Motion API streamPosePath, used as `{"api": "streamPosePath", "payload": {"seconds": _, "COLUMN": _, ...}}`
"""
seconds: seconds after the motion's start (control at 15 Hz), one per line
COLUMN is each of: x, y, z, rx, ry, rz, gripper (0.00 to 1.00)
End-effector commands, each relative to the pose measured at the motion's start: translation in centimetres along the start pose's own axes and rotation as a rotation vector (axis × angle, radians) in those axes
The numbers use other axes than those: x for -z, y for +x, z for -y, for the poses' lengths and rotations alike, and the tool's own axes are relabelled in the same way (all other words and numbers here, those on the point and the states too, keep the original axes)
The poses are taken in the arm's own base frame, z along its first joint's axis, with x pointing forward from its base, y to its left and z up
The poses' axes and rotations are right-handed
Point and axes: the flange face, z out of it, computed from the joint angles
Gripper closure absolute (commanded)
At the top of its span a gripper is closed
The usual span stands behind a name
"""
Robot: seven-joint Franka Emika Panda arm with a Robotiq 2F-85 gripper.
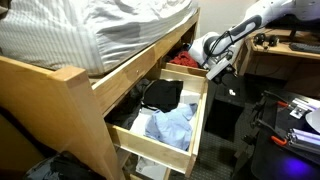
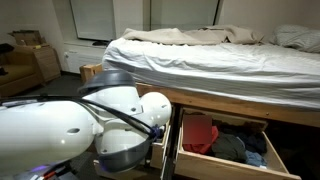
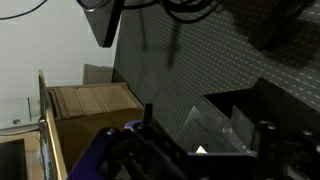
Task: Remove the red shirt from the upper drawer on the left and put it in the upper drawer on the right, close the left upper drawer
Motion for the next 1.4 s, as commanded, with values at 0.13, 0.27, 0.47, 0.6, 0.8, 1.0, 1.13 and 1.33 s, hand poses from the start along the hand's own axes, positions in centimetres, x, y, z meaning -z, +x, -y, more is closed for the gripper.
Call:
{"api": "streamPosePath", "payload": {"seconds": 0.13, "x": 0.2, "y": 0.0, "z": 0.1, "rx": -0.004, "ry": 0.000, "rz": 0.004, "gripper": 0.04}}
{"api": "streamPosePath", "payload": {"seconds": 0.27, "x": 0.1, "y": 0.0, "z": 0.2, "rx": -0.027, "ry": 0.003, "rz": 0.004, "gripper": 0.00}}
{"api": "streamPosePath", "payload": {"seconds": 0.47, "x": 0.1, "y": -0.1, "z": 0.8, "rx": -0.069, "ry": 0.023, "rz": -0.002, "gripper": 0.00}}
{"api": "streamPosePath", "payload": {"seconds": 0.6, "x": 0.1, "y": -0.1, "z": 1.0, "rx": -0.101, "ry": 0.029, "rz": -0.015, "gripper": 0.00}}
{"api": "streamPosePath", "payload": {"seconds": 0.8, "x": -0.1, "y": 0.1, "z": 1.5, "rx": -0.154, "ry": 0.045, "rz": -0.053, "gripper": 0.00}}
{"api": "streamPosePath", "payload": {"seconds": 1.0, "x": 0.1, "y": 0.5, "z": 1.7, "rx": -0.106, "ry": 0.154, "rz": -0.130, "gripper": 0.00}}
{"api": "streamPosePath", "payload": {"seconds": 1.13, "x": -0.1, "y": 0.6, "z": 2.2, "rx": -0.101, "ry": 0.219, "rz": -0.160, "gripper": 0.00}}
{"api": "streamPosePath", "payload": {"seconds": 1.33, "x": 0.1, "y": 0.7, "z": 2.6, "rx": -0.077, "ry": 0.330, "rz": -0.204, "gripper": 0.00}}
